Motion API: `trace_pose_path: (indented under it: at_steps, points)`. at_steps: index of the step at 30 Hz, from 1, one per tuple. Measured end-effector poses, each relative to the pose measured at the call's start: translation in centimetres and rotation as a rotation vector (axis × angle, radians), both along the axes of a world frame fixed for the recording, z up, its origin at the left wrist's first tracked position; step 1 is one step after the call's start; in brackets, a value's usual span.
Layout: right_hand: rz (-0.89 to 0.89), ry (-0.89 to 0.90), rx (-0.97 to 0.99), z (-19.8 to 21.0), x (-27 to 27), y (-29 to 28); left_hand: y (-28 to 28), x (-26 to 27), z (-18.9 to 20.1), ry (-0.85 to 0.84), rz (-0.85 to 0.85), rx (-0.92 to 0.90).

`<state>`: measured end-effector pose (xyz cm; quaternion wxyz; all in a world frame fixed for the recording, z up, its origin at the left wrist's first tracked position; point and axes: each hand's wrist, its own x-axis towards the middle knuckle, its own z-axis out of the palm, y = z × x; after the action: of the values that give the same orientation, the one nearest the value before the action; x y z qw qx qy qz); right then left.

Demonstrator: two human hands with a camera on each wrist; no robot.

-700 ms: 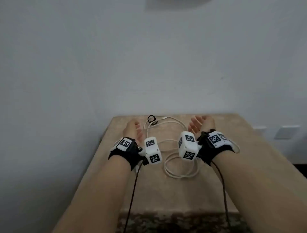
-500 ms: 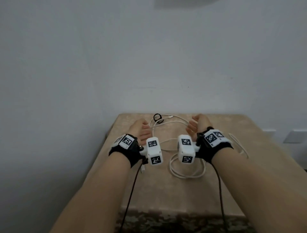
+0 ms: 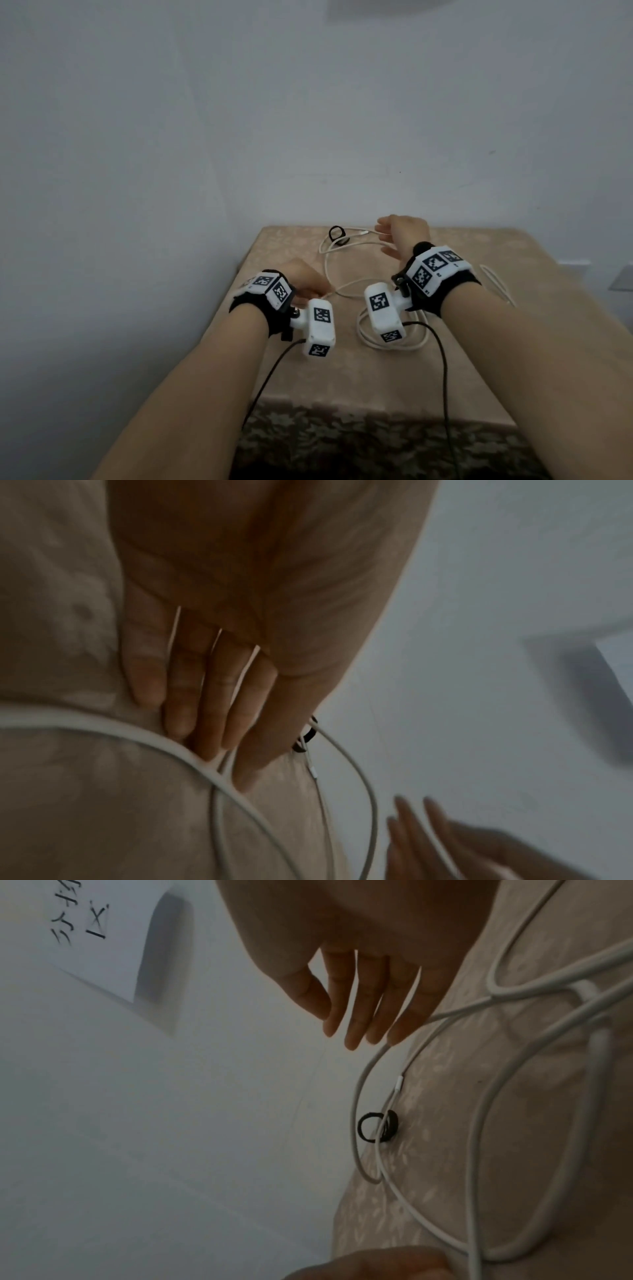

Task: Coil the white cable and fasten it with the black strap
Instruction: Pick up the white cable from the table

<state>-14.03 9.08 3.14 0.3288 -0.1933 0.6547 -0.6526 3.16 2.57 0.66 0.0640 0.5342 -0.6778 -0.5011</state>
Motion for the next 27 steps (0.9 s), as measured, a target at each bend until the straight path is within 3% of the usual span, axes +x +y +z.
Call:
trace_pose_path:
  at_steps: [5,10,16,23,27]
  points:
    - [0.055,0.014,-0.013,0.6,0.6,1.5,1.1,-0.8,-0.6,-0.088,-0.146,-0.199]
    - [0.196,0.085,0.068,1.0,1.0,2.9,2.4,-1.7,0.4,0.114,-0.095,-0.229]
    - [0.314,0.244,0.113,1.3,1.5,4.4,2.4,-2.6,4.1,0.568,0.109,-0.167]
    - [0.221,0.127,-0.080,1.2,-0.2,5.4,0.9,-2.3,4.6,0.775,0.390,0.055]
    - [0.102,0.075,-0.145,0.2,-1.1,5.2,0.9,-2.8,3.6,0.850,0.365,0.196]
